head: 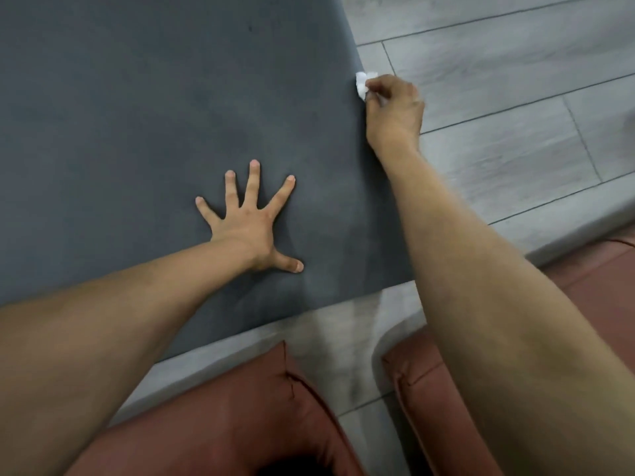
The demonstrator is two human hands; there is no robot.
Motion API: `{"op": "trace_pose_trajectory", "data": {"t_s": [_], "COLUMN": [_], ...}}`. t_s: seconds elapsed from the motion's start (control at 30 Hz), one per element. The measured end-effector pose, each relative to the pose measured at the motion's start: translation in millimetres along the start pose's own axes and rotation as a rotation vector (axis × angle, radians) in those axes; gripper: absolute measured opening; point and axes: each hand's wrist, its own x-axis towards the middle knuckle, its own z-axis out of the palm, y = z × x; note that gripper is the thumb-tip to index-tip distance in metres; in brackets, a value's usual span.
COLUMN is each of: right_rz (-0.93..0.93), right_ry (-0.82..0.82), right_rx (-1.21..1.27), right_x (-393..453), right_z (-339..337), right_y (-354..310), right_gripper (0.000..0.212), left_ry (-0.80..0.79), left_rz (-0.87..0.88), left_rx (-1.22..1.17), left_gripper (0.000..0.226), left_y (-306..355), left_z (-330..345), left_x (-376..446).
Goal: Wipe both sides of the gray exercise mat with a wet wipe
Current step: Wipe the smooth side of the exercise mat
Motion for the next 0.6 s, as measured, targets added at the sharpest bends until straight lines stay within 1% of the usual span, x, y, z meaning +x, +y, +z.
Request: {"op": "trace_pose_trajectory", "data": {"t_s": [0.1, 0.2, 0.23, 0.3, 0.33, 0.37, 0.43, 0.5, 0.57, 0.6], "right_rz": [-0.115, -0.166, -0.152, -0.052, -0.004, -0.003, -0.144, -0.320, -0.433, -0.436], "right_ry": [0.033, -0.024, -0.028, -0.012, -0.018, -0.034, -0.125, -0.205, -0.206, -0.175], "right_rx": [-0.019, -0.148, -0.187, -0.233, -0.223, -0.201, -0.175, -0.171, -0.217, -0.289], "right_x": [-44.4, -137.6, -169.1, -215.6, -230.0, -241.0, -263.2, -278.2, -267.4, -255.4], "right_z": [-13.4, -29.7, -33.5, -30.9, -23.2, -12.6, 8.0, 19.8, 11.9, 1.5], "right_y": [15.5, 37.2, 41.7, 40.9, 33.3, 19.4, -19.1, -46.8, -38.5, -22.9], "right_gripper": [0.018, 0.018, 0.021, 0.029, 0.033, 0.034, 0.031, 0.021, 0.012, 0.012], "left_ry": [0.018, 0.019, 0.013, 0.001, -0.011, -0.040, -0.126, -0.192, -0.205, -0.191], "left_rz": [-0.001, 0.010, 0.011, 0.013, 0.018, 0.025, 0.054, 0.105, 0.191, 0.225], "left_rx": [-0.008, -0.020, -0.018, -0.009, -0.004, 0.001, 0.038, 0.090, 0.140, 0.163], "left_gripper": [0.145, 0.145, 0.145, 0.146, 0.146, 0.147, 0.149, 0.149, 0.144, 0.141], "left_y": [0.4, 0.9, 0.7, 0.4, 0.7, 0.7, -4.2, -21.1, -42.9, -51.4], "left_z": [0.0, -0.7, -1.1, -1.9, -3.7, -7.6, -20.7, -39.5, -54.1, -55.9], "left_x": [1.3, -0.6, -1.3, -2.3, -2.6, -3.7, -4.7, -2.0, 0.8, 2.7]}}
